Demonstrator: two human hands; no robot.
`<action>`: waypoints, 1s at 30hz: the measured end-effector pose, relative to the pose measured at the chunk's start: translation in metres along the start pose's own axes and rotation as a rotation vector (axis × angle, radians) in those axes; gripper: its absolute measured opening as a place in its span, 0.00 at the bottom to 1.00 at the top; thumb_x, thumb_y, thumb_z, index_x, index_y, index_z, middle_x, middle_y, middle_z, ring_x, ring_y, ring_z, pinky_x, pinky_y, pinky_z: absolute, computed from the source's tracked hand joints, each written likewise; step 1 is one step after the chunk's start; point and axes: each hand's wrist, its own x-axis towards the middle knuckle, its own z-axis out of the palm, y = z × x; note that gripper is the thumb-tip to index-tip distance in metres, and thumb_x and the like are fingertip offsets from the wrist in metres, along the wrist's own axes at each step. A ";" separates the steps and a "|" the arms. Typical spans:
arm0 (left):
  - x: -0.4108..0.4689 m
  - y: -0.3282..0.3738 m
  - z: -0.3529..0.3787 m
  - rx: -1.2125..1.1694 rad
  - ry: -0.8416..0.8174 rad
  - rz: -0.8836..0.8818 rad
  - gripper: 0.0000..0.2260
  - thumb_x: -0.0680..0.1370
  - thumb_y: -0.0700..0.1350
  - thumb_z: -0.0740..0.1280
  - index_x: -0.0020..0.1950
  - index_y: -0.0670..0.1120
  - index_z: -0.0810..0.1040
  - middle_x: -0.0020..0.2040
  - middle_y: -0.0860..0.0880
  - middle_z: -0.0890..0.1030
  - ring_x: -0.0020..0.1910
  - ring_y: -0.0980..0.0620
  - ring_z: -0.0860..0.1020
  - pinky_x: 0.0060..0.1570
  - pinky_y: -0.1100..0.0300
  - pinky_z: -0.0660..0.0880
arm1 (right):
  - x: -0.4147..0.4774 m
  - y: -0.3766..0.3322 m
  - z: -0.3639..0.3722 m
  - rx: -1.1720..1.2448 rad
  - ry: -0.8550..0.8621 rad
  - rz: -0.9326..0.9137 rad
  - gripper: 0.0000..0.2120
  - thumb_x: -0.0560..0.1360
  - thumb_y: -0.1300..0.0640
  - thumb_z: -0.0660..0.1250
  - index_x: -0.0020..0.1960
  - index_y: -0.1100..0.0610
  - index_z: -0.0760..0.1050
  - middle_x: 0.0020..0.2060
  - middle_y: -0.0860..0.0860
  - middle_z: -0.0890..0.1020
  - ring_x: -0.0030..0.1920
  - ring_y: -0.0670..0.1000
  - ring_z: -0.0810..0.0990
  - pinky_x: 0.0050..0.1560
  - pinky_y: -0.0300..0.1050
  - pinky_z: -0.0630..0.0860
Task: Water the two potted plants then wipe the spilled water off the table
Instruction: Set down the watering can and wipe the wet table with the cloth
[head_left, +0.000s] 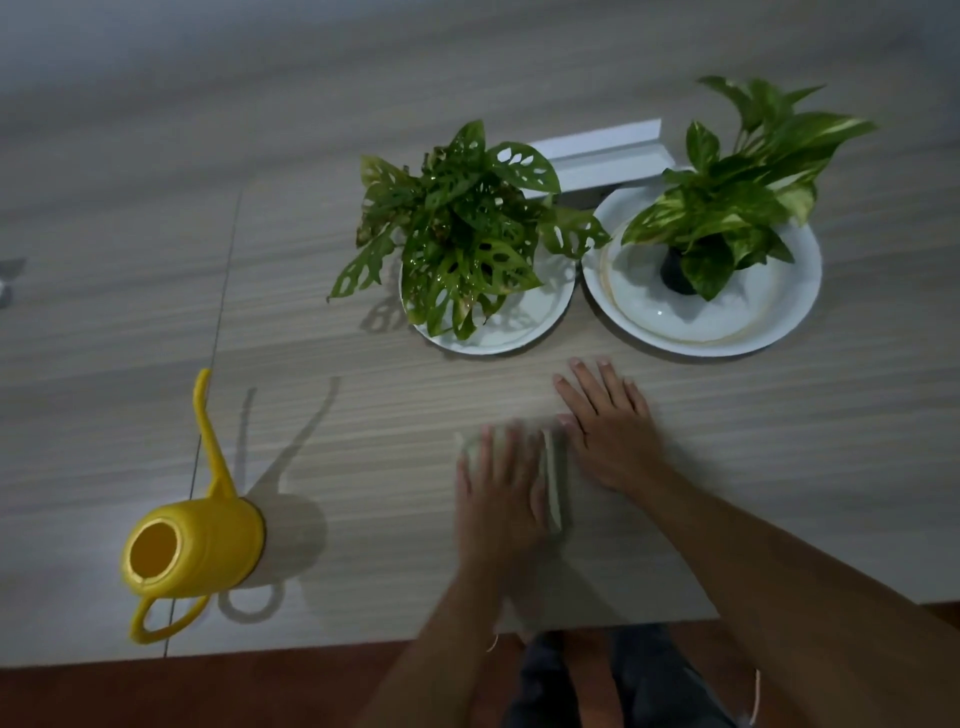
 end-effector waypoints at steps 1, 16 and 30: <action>0.016 -0.019 -0.007 0.035 -0.024 -0.046 0.27 0.82 0.54 0.51 0.82 0.55 0.53 0.83 0.51 0.52 0.81 0.42 0.51 0.75 0.39 0.52 | 0.000 0.000 0.001 -0.002 0.006 -0.001 0.26 0.81 0.45 0.56 0.78 0.46 0.58 0.79 0.48 0.58 0.79 0.56 0.54 0.75 0.59 0.54; -0.008 -0.041 -0.004 0.004 0.014 -0.020 0.27 0.82 0.55 0.54 0.81 0.57 0.54 0.82 0.53 0.54 0.81 0.44 0.51 0.74 0.38 0.56 | 0.001 -0.002 -0.001 -0.004 -0.012 0.027 0.27 0.81 0.44 0.54 0.78 0.44 0.55 0.80 0.46 0.54 0.80 0.54 0.48 0.76 0.56 0.47; -0.035 0.010 0.014 -0.087 0.031 0.017 0.27 0.81 0.54 0.55 0.81 0.57 0.55 0.83 0.52 0.54 0.81 0.44 0.51 0.75 0.38 0.53 | 0.000 -0.003 -0.001 -0.019 -0.026 0.029 0.27 0.80 0.44 0.54 0.78 0.45 0.55 0.80 0.46 0.54 0.80 0.55 0.48 0.76 0.57 0.49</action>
